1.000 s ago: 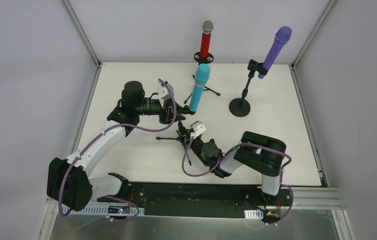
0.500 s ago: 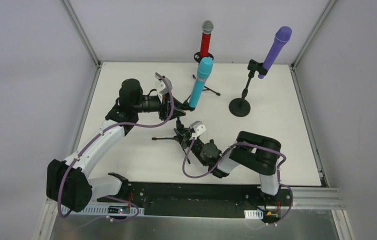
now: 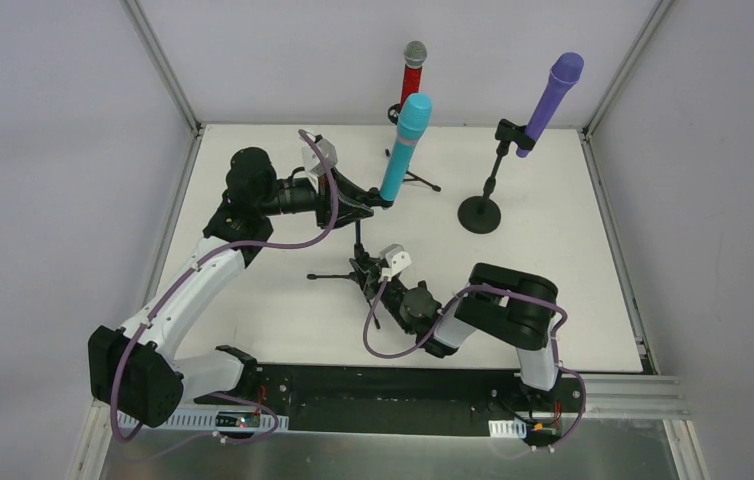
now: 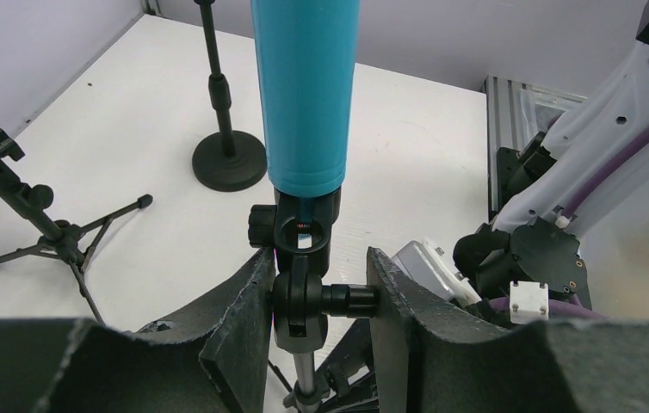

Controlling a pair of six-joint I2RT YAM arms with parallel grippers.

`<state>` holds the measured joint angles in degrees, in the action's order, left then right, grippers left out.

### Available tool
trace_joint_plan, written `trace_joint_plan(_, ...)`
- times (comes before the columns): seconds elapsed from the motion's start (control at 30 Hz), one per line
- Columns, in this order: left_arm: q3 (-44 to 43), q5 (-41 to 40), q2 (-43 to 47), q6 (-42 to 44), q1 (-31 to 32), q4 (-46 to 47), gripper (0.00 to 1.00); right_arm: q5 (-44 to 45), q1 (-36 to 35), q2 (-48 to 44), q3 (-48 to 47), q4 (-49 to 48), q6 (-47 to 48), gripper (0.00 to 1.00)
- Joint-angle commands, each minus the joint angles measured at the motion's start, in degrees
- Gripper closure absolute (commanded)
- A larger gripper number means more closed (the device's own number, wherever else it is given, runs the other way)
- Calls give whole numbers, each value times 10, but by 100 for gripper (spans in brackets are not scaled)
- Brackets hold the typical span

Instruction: Attach the microphones to the stand

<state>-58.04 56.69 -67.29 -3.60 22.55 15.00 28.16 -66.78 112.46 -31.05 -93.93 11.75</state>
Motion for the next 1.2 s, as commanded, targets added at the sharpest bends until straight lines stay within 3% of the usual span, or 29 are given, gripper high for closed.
trace_joint_plan(0.0,-72,11,50,-6,5,207,100,37,-1,43,38,122,-14,100)
trace_joint_plan(0.1,-58,10,52,8,5,206,100,44,-1,30,40,120,-12,100)
trace_joint_plan(0.17,-49,9,53,22,5,198,100,46,-1,18,43,119,-9,91)
trace_joint_plan(0.23,-40,10,53,30,5,185,100,43,-1,0,46,118,-6,73)
trace_joint_plan(0.37,-15,14,56,53,4,176,100,40,-2,-37,49,118,-7,24)
trace_joint_plan(0.47,-6,27,55,63,3,166,100,36,-4,-65,52,116,-7,2)
trace_joint_plan(0.8,29,5,73,110,2,125,100,34,-8,-193,124,127,-16,1)
trace_joint_plan(1.03,33,-18,95,134,-4,100,100,36,-8,-318,141,327,-59,1)
trace_joint_plan(1.17,32,-40,103,152,-11,80,100,50,-7,-346,141,377,-63,1)
